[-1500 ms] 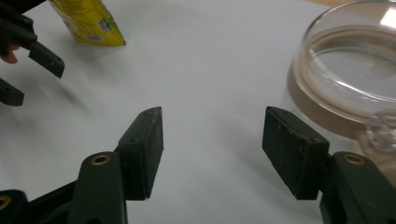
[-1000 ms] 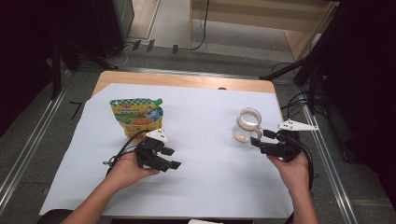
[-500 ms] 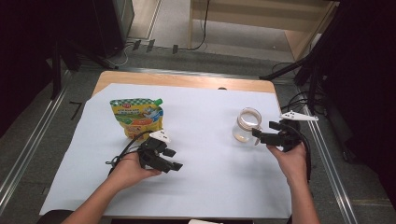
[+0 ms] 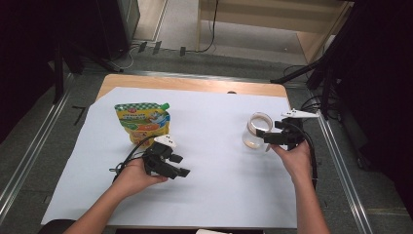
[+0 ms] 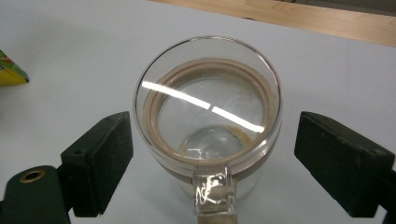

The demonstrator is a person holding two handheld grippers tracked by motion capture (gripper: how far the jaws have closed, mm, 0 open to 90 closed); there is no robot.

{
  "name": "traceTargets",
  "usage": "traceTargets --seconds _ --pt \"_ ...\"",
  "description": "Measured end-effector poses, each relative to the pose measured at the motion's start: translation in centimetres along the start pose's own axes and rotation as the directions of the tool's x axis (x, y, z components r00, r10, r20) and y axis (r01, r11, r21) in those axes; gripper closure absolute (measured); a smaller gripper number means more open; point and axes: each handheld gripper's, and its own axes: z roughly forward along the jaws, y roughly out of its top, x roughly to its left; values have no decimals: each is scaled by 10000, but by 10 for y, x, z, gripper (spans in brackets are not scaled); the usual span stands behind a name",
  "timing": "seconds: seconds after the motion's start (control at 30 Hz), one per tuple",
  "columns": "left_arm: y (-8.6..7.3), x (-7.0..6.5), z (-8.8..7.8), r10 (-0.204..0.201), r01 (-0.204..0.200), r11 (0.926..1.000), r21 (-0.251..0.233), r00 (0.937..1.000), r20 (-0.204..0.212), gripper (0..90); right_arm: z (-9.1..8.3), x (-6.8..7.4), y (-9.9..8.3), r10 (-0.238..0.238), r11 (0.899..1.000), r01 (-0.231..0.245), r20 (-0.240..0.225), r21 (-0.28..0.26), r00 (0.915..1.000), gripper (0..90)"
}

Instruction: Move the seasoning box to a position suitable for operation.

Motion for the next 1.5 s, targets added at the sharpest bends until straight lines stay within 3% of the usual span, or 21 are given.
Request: traceTargets --seconds 0.5,0.7,1.23,1.5 --pt "-4 -3 -3 -61 61 10000 -3 9999 -122 371 31 3 -8 -458 9986 451 259 266 9986 97" --pt "-6 -2 -4 -68 68 10000 27 9998 -165 371 47 6 -12 -713 9958 673 640 625 9954 103" --pt "-7 -1 -4 -74 75 10000 21 9998 -177 371 45 5 -11 -1134 9920 1098 564 630 9919 120" --pt "-7 -1 -4 -77 77 10000 25 9998 -201 371 42 4 -11 -1090 9916 1055 437 749 9931 120"
